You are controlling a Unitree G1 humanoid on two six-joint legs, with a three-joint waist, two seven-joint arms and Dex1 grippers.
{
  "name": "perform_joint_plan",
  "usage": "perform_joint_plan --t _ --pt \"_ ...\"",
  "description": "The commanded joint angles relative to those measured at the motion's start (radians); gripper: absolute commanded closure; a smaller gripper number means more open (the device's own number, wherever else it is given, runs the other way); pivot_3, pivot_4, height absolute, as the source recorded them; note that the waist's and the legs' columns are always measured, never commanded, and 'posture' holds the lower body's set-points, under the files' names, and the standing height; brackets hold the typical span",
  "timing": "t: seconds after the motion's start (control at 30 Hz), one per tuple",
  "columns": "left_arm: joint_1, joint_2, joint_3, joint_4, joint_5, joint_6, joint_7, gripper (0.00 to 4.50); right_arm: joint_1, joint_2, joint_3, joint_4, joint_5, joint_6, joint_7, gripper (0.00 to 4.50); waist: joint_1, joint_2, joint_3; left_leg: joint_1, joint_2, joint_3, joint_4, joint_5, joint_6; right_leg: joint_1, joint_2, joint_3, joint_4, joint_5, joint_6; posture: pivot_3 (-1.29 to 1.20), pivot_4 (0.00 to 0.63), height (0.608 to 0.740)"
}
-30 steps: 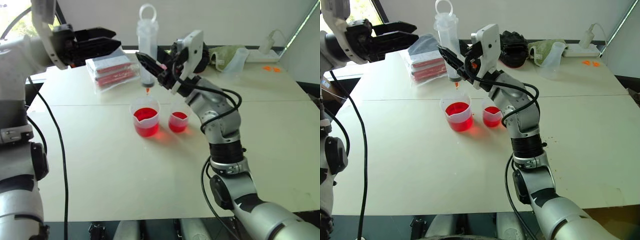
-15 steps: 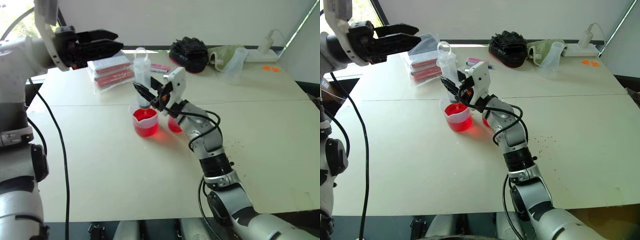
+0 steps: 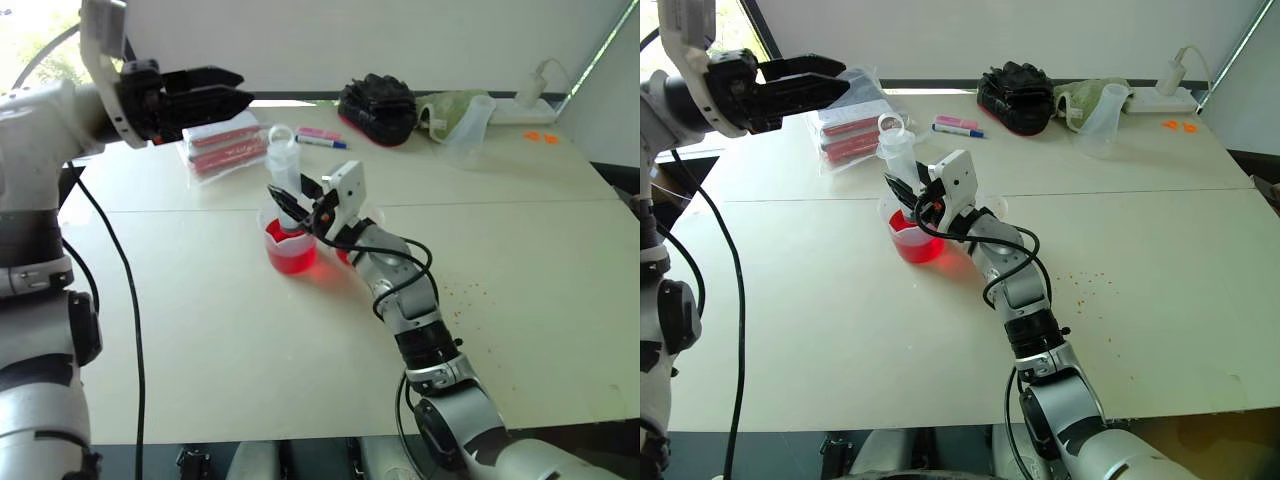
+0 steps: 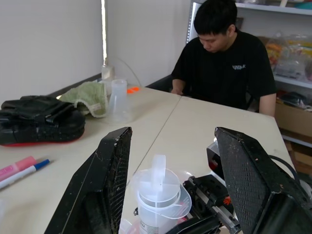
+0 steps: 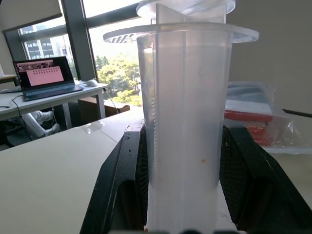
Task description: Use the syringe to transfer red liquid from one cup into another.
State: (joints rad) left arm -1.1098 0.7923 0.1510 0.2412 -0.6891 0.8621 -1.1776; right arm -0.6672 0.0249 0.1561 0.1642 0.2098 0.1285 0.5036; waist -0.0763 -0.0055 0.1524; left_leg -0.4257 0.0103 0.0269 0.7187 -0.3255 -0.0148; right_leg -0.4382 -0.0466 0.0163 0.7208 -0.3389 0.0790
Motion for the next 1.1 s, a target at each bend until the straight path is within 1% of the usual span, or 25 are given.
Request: perform_joint_plan --t 0.03,0.33,0.57,0.83,1.1 --pt "0.003 0.005 0.011 -0.048 -0.011 -0.013 -0.007 1.67 -0.004 0.018 0.005 -0.025 -0.001 -0.026 -0.005 3.13 0.000 0.000 0.000 0.000 0.000 0.000 0.000 0.000 0.000 0.000 0.000 0.000 0.000 0.000 0.000 0.00 0.150 0.711" --pt "0.074 -0.007 0.003 -0.115 -0.021 0.028 0.014 1.67 0.001 0.017 0.010 -0.027 -0.010 -0.034 -0.008 3.13 0.000 0.000 0.000 0.000 0.000 0.000 0.000 0.000 0.000 0.000 0.000 0.000 0.000 0.000 0.000 0.00 0.150 0.711" --pt "0.090 -0.038 -0.015 -0.076 0.007 -0.006 0.031 1.67 0.001 0.010 0.014 -0.033 -0.009 -0.036 0.005 3.13 0.002 0.000 0.000 0.000 0.000 0.000 0.000 0.000 0.000 0.000 0.000 0.000 0.000 0.000 0.000 0.00 0.150 0.711" --pt "0.057 -0.087 -0.074 0.010 0.075 -0.068 0.015 1.67 -0.002 0.006 0.016 -0.040 -0.009 -0.036 0.016 3.13 0.002 0.000 0.000 0.000 0.000 0.000 0.000 0.000 0.000 0.000 0.000 0.000 0.000 0.000 0.000 0.00 0.150 0.711" --pt "0.018 -0.136 -0.092 0.082 0.102 -0.103 -0.001 1.67 -0.002 0.006 0.019 -0.043 -0.012 -0.036 0.013 3.13 0.002 0.000 0.000 0.000 0.000 0.000 0.000 0.000 0.000 0.000 0.000 0.000 0.000 0.000 0.000 0.00 0.150 0.711"
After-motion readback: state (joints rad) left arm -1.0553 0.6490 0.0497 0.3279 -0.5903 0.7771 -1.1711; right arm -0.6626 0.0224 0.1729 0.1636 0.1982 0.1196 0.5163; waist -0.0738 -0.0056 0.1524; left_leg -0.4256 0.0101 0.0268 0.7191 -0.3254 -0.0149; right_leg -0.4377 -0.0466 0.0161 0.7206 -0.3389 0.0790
